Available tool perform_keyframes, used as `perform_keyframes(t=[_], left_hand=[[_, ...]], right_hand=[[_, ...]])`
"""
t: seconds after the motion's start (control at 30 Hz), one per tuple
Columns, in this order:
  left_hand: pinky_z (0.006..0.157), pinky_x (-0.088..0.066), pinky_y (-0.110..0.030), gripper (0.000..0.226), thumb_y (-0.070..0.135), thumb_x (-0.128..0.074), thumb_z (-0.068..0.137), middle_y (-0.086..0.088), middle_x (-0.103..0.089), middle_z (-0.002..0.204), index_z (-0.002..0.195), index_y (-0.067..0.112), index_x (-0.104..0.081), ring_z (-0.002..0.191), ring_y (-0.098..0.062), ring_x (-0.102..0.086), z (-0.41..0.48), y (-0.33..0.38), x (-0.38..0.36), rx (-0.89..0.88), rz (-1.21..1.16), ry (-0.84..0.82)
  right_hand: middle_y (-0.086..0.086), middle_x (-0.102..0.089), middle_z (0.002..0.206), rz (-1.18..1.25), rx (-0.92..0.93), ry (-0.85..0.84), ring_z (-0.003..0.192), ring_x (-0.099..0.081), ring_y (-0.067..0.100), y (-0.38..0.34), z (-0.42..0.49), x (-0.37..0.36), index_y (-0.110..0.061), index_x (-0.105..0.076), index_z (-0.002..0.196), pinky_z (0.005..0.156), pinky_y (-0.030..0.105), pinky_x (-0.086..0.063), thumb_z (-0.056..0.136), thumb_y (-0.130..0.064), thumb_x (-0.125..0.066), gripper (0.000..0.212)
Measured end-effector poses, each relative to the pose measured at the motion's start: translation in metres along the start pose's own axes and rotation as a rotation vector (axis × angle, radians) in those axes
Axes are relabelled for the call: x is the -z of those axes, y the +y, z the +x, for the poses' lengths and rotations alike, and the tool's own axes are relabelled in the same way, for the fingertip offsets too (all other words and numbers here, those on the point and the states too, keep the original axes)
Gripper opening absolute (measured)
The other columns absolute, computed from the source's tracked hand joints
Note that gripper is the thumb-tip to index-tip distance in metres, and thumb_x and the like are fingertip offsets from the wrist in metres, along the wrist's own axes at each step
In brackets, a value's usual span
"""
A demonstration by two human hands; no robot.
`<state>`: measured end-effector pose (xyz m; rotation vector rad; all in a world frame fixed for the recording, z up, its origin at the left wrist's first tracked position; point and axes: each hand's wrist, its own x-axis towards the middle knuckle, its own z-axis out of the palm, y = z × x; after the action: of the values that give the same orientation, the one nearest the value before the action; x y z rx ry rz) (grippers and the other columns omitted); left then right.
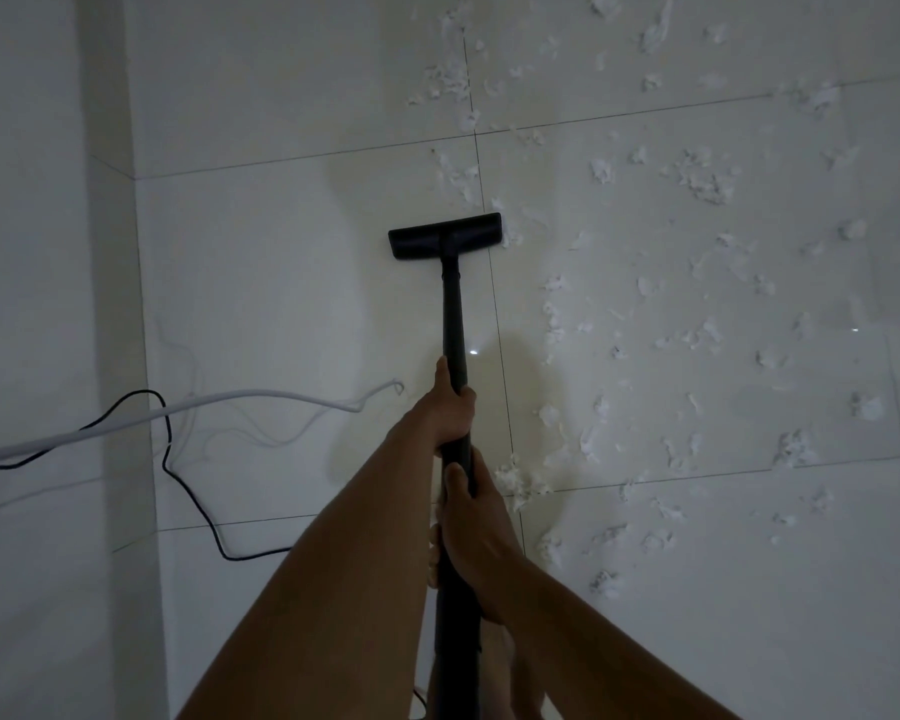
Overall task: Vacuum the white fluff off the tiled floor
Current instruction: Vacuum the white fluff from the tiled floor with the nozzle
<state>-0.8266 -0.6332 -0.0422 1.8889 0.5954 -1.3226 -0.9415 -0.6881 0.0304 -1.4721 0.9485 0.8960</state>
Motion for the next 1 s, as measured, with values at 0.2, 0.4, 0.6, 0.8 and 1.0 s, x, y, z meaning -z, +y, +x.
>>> perform_keyframes(t=[0.2, 0.4, 0.6, 0.8, 1.0], left_hand=[[0.102, -0.055, -0.055, 0.072, 0.039, -0.032, 0.111, -0.019, -0.056, 0.144, 0.162, 0.041, 0.019, 0.113, -0.038, -0.065, 0.013, 0.007, 0.012, -0.008, 0.001, 0.015], [0.099, -0.056, -0.051, 0.071, 0.036, -0.032, 0.112, -0.021, -0.058, 0.139, 0.163, 0.038, 0.018, 0.113, -0.038, -0.065, 0.026, 0.019, 0.028, -0.026, 0.014, 0.029], [0.100, -0.056, -0.050, 0.071, 0.035, -0.032, 0.112, -0.020, -0.058, 0.140, 0.163, 0.038, 0.017, 0.115, -0.037, -0.064, 0.039, 0.031, 0.045, -0.037, 0.014, 0.046], [0.102, -0.055, -0.054, 0.072, 0.036, -0.033, 0.112, -0.022, -0.059, 0.139, 0.163, 0.040, 0.018, 0.115, -0.038, -0.065, 0.050, 0.039, 0.053, -0.034, 0.011, 0.043], [0.104, -0.054, -0.054, 0.072, 0.036, -0.033, 0.112, -0.022, -0.057, 0.142, 0.163, 0.039, 0.018, 0.118, -0.038, -0.063, 0.055, 0.046, 0.064, -0.043, 0.018, 0.054]], right_hand=[[0.026, -0.061, 0.108, 0.008, 0.019, -0.002, 0.064, -0.066, 0.028, -0.013, 0.013, -0.004, -0.065, -0.039, 0.125, 0.059, 0.046, -0.062, 0.082, -0.062, -0.034, 0.044], [0.011, -0.057, 0.067, 0.107, 0.056, -0.069, 0.050, -0.057, 0.019, -0.033, 0.024, -0.001, -0.053, -0.038, 0.136, 0.053, 0.032, -0.055, 0.105, -0.038, -0.034, 0.034], [0.007, -0.052, 0.059, 0.153, 0.057, -0.089, 0.042, -0.052, 0.014, -0.057, 0.032, -0.005, -0.051, -0.038, 0.137, 0.047, 0.027, -0.050, 0.107, -0.037, -0.033, 0.034], [0.013, -0.054, 0.064, 0.185, 0.026, -0.096, 0.046, -0.054, 0.020, -0.069, 0.042, -0.007, -0.054, -0.037, 0.137, 0.048, 0.030, -0.052, 0.106, -0.038, -0.034, 0.034], [0.010, -0.051, 0.059, 0.227, 0.013, -0.090, 0.042, -0.051, 0.018, -0.080, 0.049, -0.014, -0.050, -0.037, 0.140, 0.046, 0.029, -0.050, 0.106, -0.037, -0.035, 0.036]])
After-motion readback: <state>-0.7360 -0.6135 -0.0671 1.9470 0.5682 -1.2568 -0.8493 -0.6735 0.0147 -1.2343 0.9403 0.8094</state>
